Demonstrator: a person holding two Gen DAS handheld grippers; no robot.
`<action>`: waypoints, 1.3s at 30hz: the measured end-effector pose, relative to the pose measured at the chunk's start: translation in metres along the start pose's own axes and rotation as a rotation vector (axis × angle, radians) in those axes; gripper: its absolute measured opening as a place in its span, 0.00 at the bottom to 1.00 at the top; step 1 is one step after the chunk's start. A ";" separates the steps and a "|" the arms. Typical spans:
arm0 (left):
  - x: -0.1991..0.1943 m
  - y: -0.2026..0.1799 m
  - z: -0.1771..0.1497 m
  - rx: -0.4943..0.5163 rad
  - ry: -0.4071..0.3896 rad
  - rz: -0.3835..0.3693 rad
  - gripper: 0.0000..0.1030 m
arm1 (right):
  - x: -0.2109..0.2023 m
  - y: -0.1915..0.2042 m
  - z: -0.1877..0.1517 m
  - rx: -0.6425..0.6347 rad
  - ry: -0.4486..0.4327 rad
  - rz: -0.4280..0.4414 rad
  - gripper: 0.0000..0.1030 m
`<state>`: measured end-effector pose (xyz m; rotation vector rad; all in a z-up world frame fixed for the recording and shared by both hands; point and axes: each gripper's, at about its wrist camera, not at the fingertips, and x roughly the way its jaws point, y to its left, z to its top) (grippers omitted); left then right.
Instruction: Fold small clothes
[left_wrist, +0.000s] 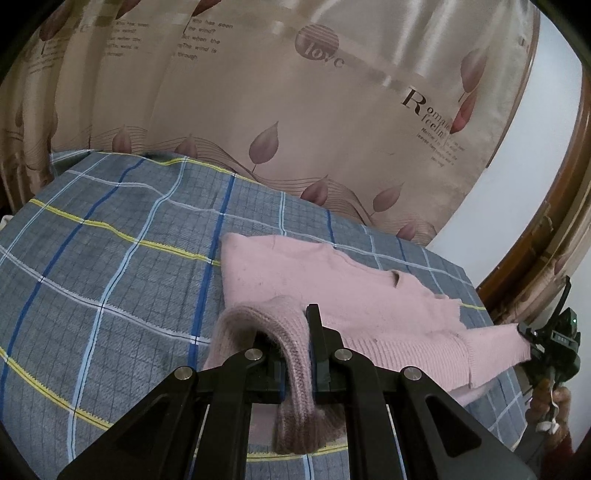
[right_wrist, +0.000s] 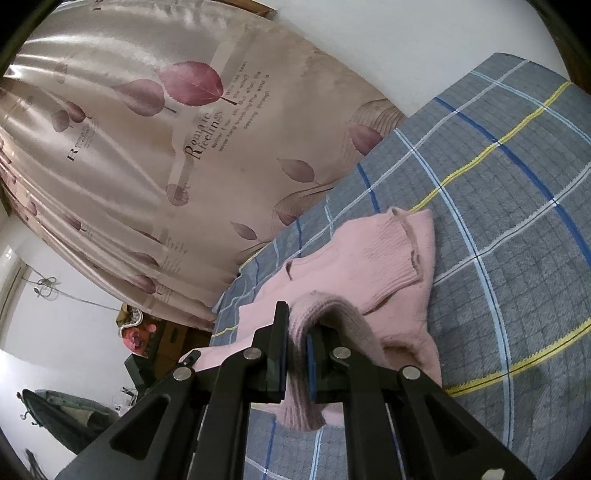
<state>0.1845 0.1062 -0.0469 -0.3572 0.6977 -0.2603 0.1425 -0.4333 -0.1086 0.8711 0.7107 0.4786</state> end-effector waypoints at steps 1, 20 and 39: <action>0.001 0.000 0.000 0.001 0.000 0.003 0.08 | 0.001 -0.001 0.001 0.000 0.000 -0.002 0.09; 0.023 0.003 0.012 0.009 -0.002 0.038 0.09 | 0.021 -0.004 0.020 -0.007 0.005 -0.022 0.09; 0.046 0.006 0.021 0.034 0.018 0.070 0.09 | 0.041 -0.013 0.031 -0.011 0.012 -0.056 0.09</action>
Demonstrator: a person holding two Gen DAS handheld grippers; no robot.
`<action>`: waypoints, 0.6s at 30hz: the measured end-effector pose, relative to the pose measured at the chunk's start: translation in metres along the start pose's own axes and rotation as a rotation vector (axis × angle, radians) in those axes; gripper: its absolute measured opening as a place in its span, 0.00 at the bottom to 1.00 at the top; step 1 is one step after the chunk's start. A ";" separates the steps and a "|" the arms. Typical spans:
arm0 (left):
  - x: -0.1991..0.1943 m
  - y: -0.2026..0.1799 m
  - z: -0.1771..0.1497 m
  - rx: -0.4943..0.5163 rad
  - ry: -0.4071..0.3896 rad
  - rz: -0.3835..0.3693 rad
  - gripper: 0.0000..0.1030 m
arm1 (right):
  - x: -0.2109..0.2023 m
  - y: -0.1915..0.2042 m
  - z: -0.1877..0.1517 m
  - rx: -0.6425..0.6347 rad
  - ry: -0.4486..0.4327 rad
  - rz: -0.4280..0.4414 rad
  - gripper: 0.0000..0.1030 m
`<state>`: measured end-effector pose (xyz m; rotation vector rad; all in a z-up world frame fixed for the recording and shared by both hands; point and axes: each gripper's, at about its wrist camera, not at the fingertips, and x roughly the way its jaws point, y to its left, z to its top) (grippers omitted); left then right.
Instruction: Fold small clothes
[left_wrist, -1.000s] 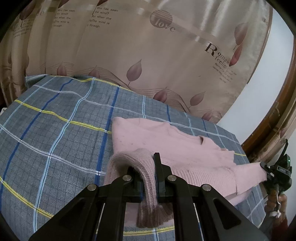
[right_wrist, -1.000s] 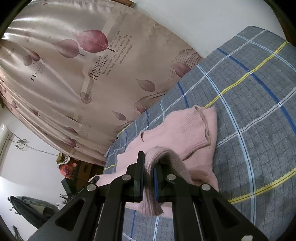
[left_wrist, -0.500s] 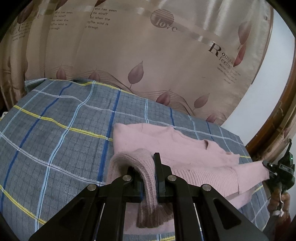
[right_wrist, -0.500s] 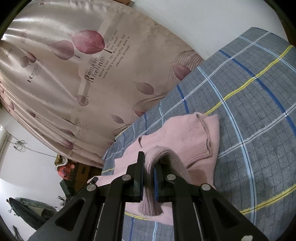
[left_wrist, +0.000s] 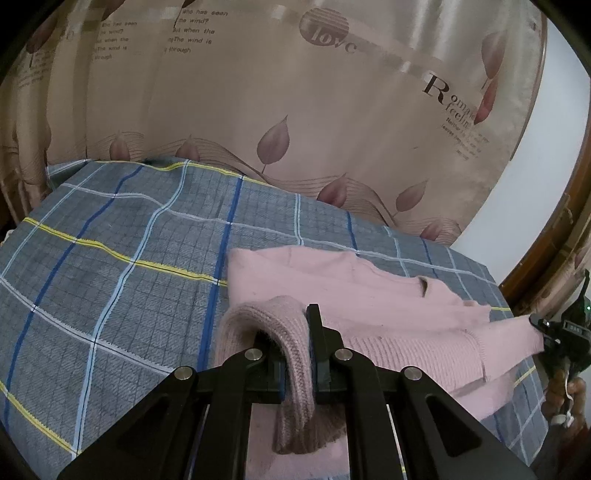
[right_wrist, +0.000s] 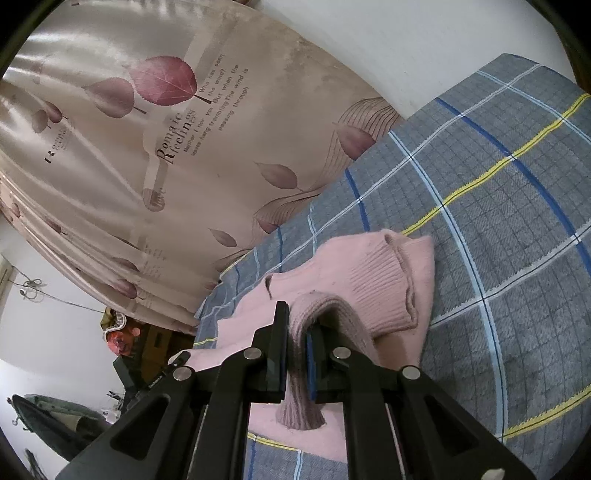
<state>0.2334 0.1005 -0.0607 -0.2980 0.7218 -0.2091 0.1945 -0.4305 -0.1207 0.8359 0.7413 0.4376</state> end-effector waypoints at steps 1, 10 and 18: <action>0.002 0.000 0.000 0.003 0.002 0.004 0.09 | 0.001 -0.001 0.000 0.000 0.000 0.000 0.09; 0.013 0.002 0.006 0.008 0.010 0.015 0.09 | 0.008 -0.007 0.004 0.007 0.004 -0.012 0.09; 0.023 0.001 0.011 0.015 0.020 0.024 0.09 | 0.016 -0.013 0.010 0.016 0.013 -0.022 0.09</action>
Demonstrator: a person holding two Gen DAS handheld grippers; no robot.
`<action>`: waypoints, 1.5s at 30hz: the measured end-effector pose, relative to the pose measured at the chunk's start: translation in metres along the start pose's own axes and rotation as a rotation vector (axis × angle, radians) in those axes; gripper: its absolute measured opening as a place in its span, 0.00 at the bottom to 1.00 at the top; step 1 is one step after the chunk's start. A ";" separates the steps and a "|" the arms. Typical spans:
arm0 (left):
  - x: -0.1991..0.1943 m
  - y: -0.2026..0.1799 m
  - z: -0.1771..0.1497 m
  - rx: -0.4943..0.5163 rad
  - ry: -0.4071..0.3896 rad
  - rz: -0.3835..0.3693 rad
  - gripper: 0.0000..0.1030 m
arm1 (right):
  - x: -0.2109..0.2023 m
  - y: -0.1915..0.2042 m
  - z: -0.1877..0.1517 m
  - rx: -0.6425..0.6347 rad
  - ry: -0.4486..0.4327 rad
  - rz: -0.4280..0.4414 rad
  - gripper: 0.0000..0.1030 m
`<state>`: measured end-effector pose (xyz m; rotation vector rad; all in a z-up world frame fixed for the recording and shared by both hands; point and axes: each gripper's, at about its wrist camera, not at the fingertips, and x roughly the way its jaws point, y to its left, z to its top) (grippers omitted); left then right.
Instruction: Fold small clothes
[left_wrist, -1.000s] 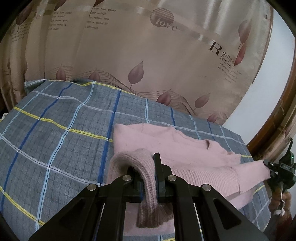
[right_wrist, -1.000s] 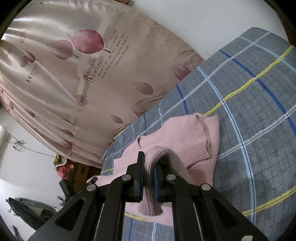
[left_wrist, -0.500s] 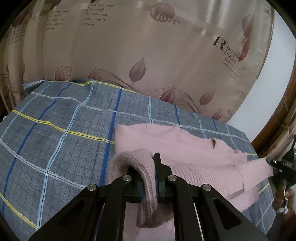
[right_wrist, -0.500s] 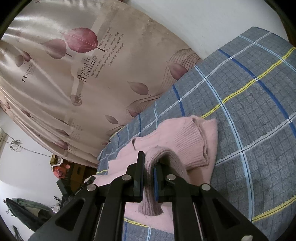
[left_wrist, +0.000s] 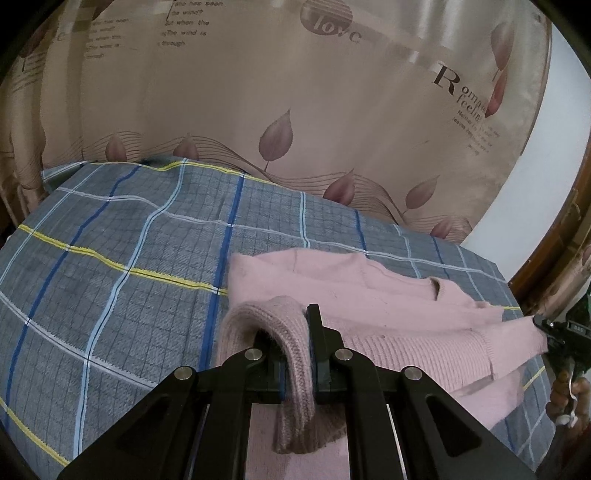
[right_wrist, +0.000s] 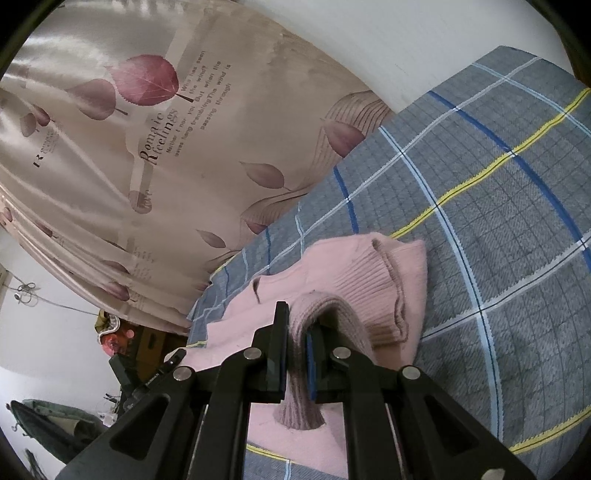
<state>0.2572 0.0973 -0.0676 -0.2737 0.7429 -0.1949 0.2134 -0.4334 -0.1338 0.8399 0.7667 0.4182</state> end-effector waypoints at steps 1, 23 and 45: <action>0.001 0.000 0.000 0.001 0.002 0.001 0.09 | 0.001 -0.001 0.000 0.001 0.001 -0.001 0.09; 0.029 0.006 0.003 -0.008 0.041 0.016 0.09 | 0.022 -0.020 0.008 0.023 0.021 -0.012 0.09; 0.048 0.014 0.010 -0.071 0.097 -0.029 0.12 | 0.035 -0.043 0.011 0.088 0.036 0.043 0.12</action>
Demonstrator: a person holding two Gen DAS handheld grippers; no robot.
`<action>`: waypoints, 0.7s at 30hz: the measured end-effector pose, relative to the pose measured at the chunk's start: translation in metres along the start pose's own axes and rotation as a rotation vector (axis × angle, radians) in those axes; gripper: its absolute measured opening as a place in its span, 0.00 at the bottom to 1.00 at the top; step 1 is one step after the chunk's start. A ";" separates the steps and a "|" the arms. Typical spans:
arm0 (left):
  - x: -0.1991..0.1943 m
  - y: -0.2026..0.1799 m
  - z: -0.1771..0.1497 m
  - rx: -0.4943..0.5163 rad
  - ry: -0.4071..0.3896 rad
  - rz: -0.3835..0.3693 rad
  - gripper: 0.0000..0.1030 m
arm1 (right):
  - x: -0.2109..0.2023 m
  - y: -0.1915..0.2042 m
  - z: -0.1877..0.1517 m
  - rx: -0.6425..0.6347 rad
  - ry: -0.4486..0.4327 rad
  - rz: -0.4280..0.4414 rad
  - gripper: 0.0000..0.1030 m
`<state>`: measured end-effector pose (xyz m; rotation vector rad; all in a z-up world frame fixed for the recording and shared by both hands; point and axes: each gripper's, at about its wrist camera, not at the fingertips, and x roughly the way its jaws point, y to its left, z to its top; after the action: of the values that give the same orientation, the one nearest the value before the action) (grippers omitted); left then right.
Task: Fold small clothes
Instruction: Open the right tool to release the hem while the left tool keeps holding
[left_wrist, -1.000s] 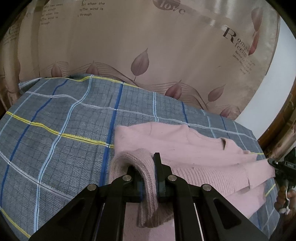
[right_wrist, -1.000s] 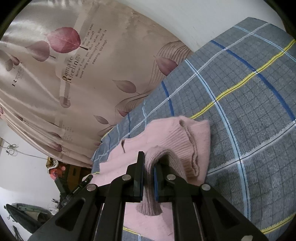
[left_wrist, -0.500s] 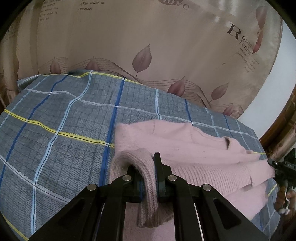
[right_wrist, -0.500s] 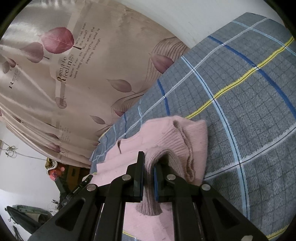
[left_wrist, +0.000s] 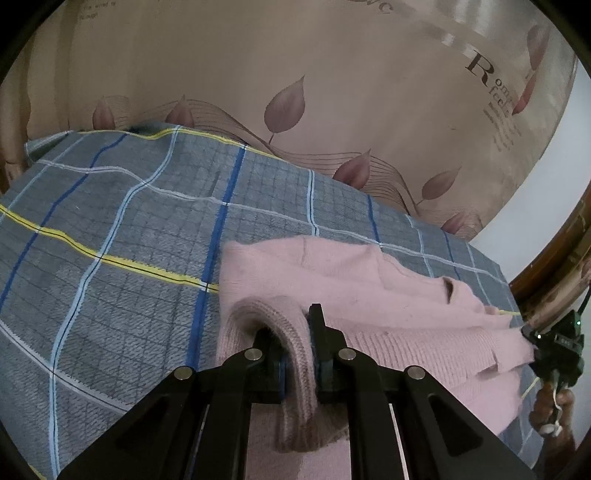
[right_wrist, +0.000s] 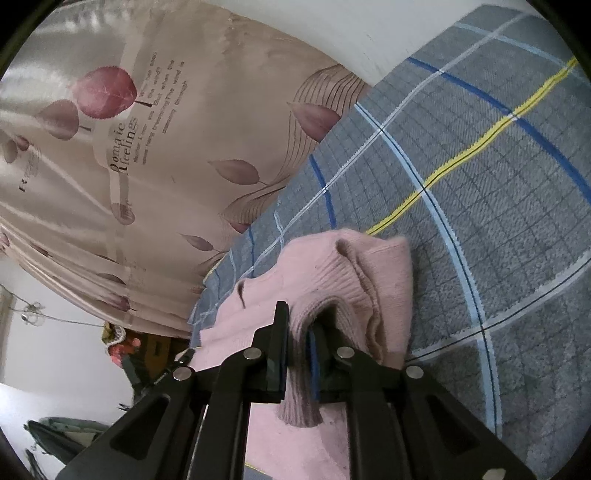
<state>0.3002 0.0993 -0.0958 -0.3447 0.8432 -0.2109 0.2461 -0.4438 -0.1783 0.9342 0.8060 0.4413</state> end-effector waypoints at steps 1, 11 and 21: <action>0.001 0.001 0.001 -0.007 0.006 -0.007 0.12 | 0.001 -0.001 0.001 0.009 0.003 0.010 0.12; 0.013 0.029 0.013 -0.246 0.064 -0.170 0.15 | 0.003 -0.025 0.012 0.190 -0.047 0.150 0.60; -0.002 0.037 0.019 -0.267 -0.018 -0.276 0.40 | -0.028 -0.025 0.010 0.191 -0.098 0.222 0.61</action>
<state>0.3146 0.1382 -0.0967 -0.7139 0.8062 -0.3521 0.2361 -0.4807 -0.1842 1.2208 0.6648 0.5132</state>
